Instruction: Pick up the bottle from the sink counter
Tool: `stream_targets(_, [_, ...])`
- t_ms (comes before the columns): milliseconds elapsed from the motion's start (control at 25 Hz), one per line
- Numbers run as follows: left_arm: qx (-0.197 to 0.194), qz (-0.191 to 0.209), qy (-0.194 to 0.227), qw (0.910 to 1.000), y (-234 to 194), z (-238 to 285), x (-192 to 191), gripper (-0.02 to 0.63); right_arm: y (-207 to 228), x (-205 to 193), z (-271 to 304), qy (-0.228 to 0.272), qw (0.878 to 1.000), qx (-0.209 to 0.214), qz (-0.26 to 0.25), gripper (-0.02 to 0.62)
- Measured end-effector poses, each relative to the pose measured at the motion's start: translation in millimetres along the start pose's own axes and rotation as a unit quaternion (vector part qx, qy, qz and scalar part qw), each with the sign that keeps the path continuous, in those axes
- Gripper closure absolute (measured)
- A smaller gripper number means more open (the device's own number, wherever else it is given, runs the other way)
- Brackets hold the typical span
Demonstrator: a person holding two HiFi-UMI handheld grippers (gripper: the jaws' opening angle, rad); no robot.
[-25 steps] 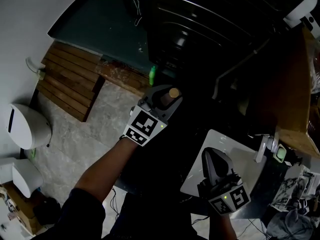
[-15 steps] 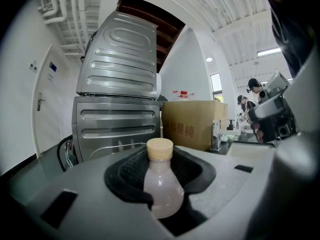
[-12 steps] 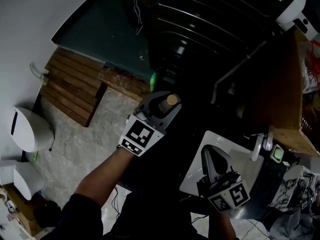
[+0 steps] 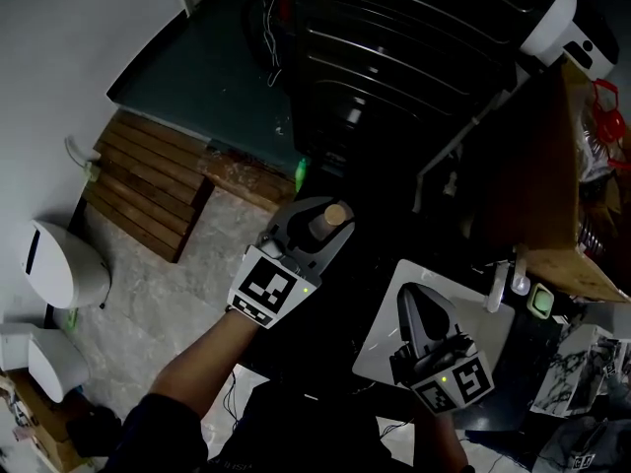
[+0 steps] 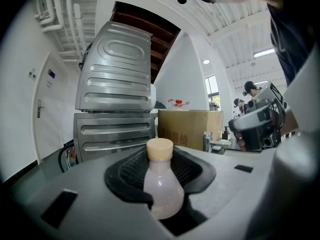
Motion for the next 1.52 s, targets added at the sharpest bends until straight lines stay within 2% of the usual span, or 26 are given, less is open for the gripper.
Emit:
stream_targets(840, [-0.022, 0.011, 0.031, 0.9992, 87.9, -59.7, 63.7, 0.468, -20.0, 54.3, -52.6, 0.041, 0.998, -0.011, -0.041, 0.577])
stream_targets(1520, [-0.031, 0.019, 0.052, 0.998, 162.2, -117.6, 82.5, 0.468, -61.0, 81.9, -103.7, 0.074, 0.996, -0.003, -0.059, 0.577])
Point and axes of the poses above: the fingertips, and each gripper's own axes: z forward along the fingers, y to its right, x out of its top, the point moved 2 cm from there along -z, backward along the fingers, and after that the axes turned 15 degrees about -z, right-handed, at the moved point
